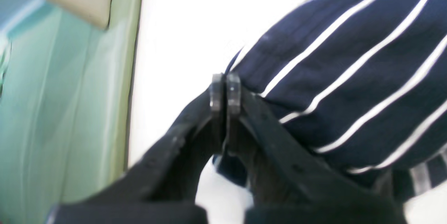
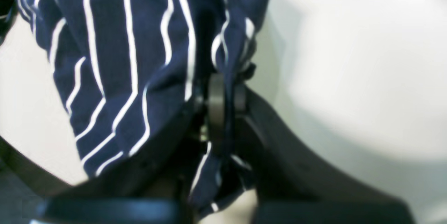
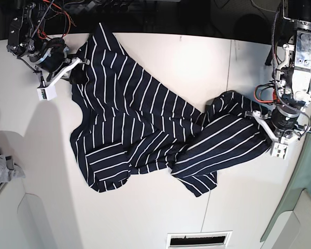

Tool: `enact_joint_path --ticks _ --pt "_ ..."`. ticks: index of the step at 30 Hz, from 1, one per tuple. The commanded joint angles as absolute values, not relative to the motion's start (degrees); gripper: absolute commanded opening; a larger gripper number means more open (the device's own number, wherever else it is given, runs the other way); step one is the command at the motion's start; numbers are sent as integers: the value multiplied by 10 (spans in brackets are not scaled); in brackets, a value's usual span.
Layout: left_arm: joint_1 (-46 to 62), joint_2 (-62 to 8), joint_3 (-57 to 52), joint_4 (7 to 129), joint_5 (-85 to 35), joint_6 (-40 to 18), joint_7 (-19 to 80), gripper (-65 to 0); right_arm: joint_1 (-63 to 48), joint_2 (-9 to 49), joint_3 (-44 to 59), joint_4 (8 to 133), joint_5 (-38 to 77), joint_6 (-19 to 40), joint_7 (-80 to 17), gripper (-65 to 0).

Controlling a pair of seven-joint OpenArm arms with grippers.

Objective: Layout the t-shirt on the table in an organized manner, then fold the t-shirt properly
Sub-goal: 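Pull the grasped fabric with the left gripper away from the right gripper, then lift the shirt with both grippers and stretch it taut between them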

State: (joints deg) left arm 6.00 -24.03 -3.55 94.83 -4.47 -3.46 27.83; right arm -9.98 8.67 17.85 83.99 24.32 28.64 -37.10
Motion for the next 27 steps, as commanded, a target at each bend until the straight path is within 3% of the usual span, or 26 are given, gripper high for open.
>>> enact_joint_path --ticks 1,6,12,17,22,27 --pt "42 -249 -54 939 -41 -28 267 -650 -89 101 181 848 236 288 -360 -650" --pt "8 -269 -114 862 -51 -41 269 -650 -78 151 204 849 230 288 -360 -650" --pt "8 -326 -121 843 -80 -174 297 -650 -80 198 234 848 263 303 -363 -650" --pt "15 -330 -121 843 -131 -179 365 -647 -88 203 234 848 270 303 -371 -650" --pt "32 -325 -121 844 -174 -213 367 -627 -90 201 234 850 315 304 -372 -650" --pt "64 -325 -144 924 -208 -207 353 -650 -93 201 236 880 343 305 -422 -650"
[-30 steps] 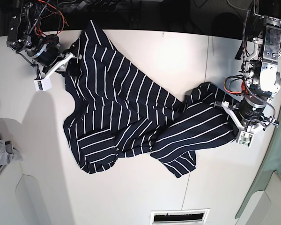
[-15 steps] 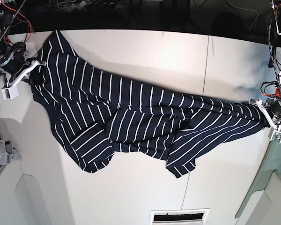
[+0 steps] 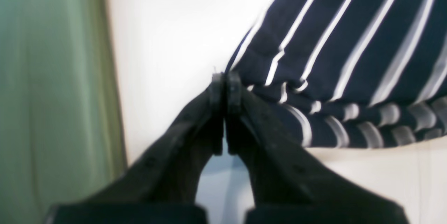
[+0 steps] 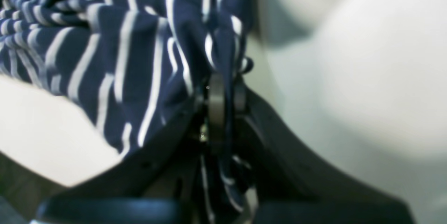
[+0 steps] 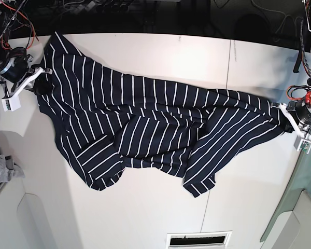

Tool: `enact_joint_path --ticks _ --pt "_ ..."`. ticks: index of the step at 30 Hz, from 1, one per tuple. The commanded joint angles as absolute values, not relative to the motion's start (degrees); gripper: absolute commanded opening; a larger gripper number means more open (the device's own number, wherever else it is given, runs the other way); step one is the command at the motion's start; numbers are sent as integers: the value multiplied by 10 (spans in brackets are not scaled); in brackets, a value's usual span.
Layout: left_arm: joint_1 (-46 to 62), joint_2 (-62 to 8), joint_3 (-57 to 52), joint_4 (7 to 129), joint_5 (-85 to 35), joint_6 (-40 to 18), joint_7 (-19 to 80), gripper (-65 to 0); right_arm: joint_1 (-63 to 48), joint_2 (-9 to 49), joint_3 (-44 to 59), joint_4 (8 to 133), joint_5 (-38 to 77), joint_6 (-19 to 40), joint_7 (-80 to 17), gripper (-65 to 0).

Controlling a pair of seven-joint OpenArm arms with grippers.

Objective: Layout the t-shirt on the table in an organized manner, then fold the t-shirt properly
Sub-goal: 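Lift the shirt with both grippers and stretch it taut between them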

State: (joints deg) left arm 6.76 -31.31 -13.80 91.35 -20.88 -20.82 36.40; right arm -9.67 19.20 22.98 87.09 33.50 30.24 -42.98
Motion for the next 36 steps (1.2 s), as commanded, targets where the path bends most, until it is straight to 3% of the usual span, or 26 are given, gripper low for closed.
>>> enact_joint_path --ticks 1,4,10,12,16,22,27,30,32,36 --pt "81 -326 -156 957 -221 -218 338 -650 -97 201 237 887 351 309 -432 -650" --pt "135 -325 -184 1056 -244 -253 328 -650 -133 201 256 918 380 322 -433 -650" --pt "194 -325 -247 1130 -260 -214 323 -650 -175 195 339 974 406 324 -415 -650" --pt "192 -326 -260 1126 -260 -225 319 -650 -174 196 361 975 405 324 -397 -650" --pt "169 -325 -220 1057 -257 -282 264 -650 -140 195 351 958 389 323 -393 -650" --pt "85 -318 -74 875 -196 -283 236 -650 -70 195 285 858 347 322 -394 -650" --pt "57 -303 -45 821 -180 -256 233 -650 -51 195 257 827 351 322 -392 -650" --pt "56 -304 -50 822 -180 -251 234 -650 -51 195 265 828 354 321 -393 -478" --pt "56 -304 -62 827 -181 -251 244 -593 -51 195 279 833 362 321 -401 -434" --pt "60 -304 -121 857 -272 -291 323 -444 -53 195 337 851 398 322 -437 -435"
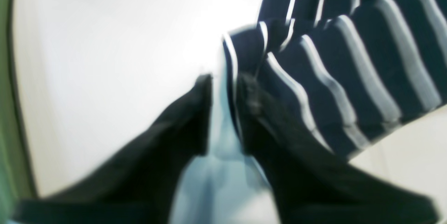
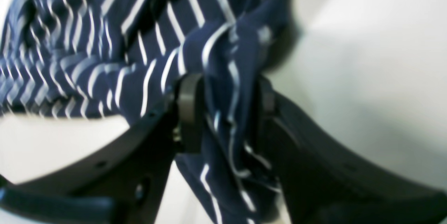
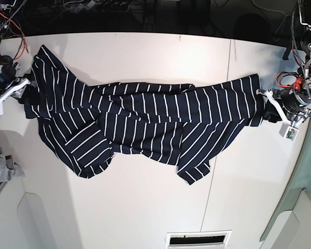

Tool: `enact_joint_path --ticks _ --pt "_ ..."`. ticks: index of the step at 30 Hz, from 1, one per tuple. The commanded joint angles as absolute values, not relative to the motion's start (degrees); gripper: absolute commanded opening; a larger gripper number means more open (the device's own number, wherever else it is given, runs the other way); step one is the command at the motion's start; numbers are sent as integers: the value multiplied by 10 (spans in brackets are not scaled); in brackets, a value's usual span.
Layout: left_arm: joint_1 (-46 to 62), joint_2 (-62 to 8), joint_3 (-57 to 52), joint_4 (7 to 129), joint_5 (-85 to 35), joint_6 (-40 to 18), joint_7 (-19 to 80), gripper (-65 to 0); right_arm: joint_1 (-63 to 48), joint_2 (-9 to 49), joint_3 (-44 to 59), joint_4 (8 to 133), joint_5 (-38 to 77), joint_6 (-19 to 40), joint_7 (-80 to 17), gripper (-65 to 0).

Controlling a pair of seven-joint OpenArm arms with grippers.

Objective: Layout the t-shirt on the table in an organized manner, then fold the t-shirt properly
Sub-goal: 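Lift the shirt with both grippers and stretch it taut between them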

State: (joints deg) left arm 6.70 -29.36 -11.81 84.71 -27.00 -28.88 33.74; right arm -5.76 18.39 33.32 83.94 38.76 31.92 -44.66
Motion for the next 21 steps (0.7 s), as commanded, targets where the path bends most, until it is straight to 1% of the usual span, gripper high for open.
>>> enact_joint_path --ticks 1,3,4,7,8,9,10,14,15,17,21 --pt "65 -304 -142 866 -309 -303 342 -425 -56 195 354 855 404 322 -442 -435" --pt "80 -304 -188 879 -383 -331 373 -421 -63 196 382 860 413 322 -450 -430" --pt "89 -304 -210 882 -415 -343 390 -421 -67 197 393 859 414 322 -451 -406" --pt "123 -303 -252 882 -486 -363 427 -421 -88 197 406 859 414 322 -450 -289" --pt "138 -303 -257 882 -493 -363 427 -421 -97 197 405 859 414 322 -450 -263" --pt "152 -303 -258 882 -494 -363 424 -421 -105 197 405 858 414 322 -450 -253" --pt "164 -299 -257 881 -493 -363 420 -410 -113 197 404 856 414 322 -449 -253" --pt "194 -270 -257 879 -480 -362 400 -309 -139 196 404 851 415 322 -448 -253" --pt "197 -263 -257 877 -477 -362 398 -299 -145 195 403 849 416 322 -448 -253" --pt "199 -251 -255 862 -468 -354 388 -299 -157 192 398 844 414 323 -448 -253" --pt "198 -244 -250 807 -443 -352 329 -299 -170 187 360 834 413 324 -444 -253"
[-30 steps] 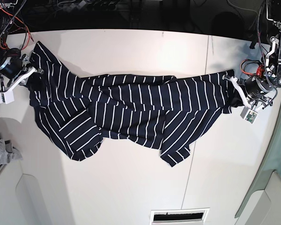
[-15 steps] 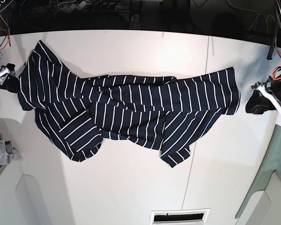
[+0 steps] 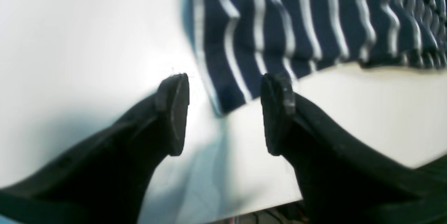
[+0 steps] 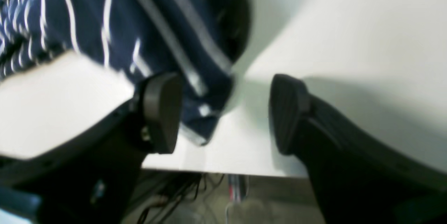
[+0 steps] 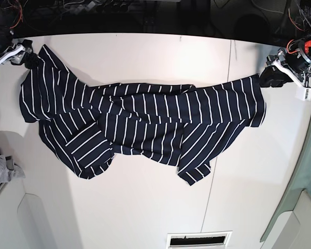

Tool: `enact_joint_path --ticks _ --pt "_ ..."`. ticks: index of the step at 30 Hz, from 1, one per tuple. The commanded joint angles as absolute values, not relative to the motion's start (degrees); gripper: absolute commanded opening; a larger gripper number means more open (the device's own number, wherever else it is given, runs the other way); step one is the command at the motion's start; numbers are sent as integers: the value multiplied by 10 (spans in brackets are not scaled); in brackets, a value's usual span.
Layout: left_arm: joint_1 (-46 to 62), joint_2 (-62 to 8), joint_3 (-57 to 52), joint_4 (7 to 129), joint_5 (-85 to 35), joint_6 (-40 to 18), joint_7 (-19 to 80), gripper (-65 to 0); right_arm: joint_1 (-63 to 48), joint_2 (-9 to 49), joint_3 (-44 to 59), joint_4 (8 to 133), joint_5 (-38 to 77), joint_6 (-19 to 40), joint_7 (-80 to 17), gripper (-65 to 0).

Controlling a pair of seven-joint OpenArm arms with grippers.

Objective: Layout the t-shirt on the table in an organized manner, then fold the t-shirt properly
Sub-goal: 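Lift the shirt with both grippers and stretch it taut between them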

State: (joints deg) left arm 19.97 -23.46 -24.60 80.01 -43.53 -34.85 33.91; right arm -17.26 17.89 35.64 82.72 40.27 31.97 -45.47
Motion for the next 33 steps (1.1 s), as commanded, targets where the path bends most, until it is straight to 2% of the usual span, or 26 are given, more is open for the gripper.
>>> enact_joint_path --ticks 1,9,15,16,17,18,19,20,21,22,27,33 --pt "196 -243 -250 795 -440 -352 320 -299 -170 187 349 831 413 324 -444 -253" --pt "161 -243 -225 736 -428 -352 315 -299 -165 183 273 831 410 323 -413 -253" --pt "134 -241 -183 701 -421 -352 312 -300 -156 163 264 831 384 323 -406 -256" --pt "133 -240 -178 701 -416 -352 311 -303 -156 162 264 831 384 323 -404 -256" --pt "131 -238 -175 701 -409 -352 310 -339 -156 162 264 831 384 323 -401 -258" --pt "130 -236 -173 701 -401 -352 308 -418 -156 162 265 831 384 323 -394 -295" --pt "130 -237 -171 701 -392 -352 308 -529 -156 162 265 831 383 323 -384 -369" --pt "130 -237 -171 701 -385 -352 308 -644 -156 162 265 831 383 323 -371 -471" --pt "130 -238 -172 701 -383 -352 308 -650 -156 162 265 832 383 323 -358 -588" --pt "130 -241 -172 701 -383 -353 309 -650 -156 163 267 832 383 323 -347 -650" --pt "146 -283 -175 745 -404 -399 326 -650 -156 165 306 863 383 324 -367 -650" --pt "228 -335 -183 885 -456 -400 371 -650 -175 178 397 888 423 324 -427 -650"
